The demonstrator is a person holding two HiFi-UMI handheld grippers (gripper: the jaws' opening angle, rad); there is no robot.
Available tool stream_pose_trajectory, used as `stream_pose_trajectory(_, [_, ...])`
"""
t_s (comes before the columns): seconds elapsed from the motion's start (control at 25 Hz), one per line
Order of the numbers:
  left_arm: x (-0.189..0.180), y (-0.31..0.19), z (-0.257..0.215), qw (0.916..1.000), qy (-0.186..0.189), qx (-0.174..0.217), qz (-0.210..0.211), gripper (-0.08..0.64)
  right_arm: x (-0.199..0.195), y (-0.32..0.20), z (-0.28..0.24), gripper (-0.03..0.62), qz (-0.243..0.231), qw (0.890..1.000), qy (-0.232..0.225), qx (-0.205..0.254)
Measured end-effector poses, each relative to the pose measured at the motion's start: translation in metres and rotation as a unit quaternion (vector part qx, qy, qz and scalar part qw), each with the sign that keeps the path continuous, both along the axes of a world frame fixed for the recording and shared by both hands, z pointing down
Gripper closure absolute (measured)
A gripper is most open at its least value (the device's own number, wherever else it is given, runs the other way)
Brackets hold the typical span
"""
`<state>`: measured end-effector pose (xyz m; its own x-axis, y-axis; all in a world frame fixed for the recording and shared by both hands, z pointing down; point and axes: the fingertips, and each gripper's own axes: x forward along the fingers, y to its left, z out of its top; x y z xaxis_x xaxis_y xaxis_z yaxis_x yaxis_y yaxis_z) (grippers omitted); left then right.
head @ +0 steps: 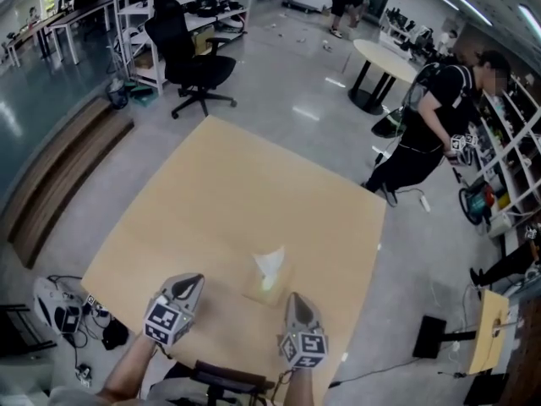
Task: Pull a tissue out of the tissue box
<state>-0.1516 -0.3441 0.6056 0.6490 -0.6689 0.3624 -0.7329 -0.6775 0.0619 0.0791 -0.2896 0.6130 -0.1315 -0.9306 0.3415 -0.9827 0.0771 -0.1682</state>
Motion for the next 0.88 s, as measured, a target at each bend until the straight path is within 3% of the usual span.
stream_pose_trajectory(0.36, [0.0,-0.008,0.021,0.9995,-0.006,-0.033,0.0,0.554,-0.006,-0.015,0.019,0.581,-0.006,0.999,0.003,-0.034])
stream_pose_trajectory(0.8, [0.001,-0.007,0.027,0.9991,-0.009,-0.04,0.006,0.554,-0.03,-0.047,0.039,0.58,-0.056,0.997,0.024,-0.049])
stream_pose_trajectory(0.88, [0.001,-0.006,0.028,0.9991,-0.008,-0.041,0.006,0.554,-0.032,-0.052,0.046,0.555,-0.069,0.996,0.025,-0.054])
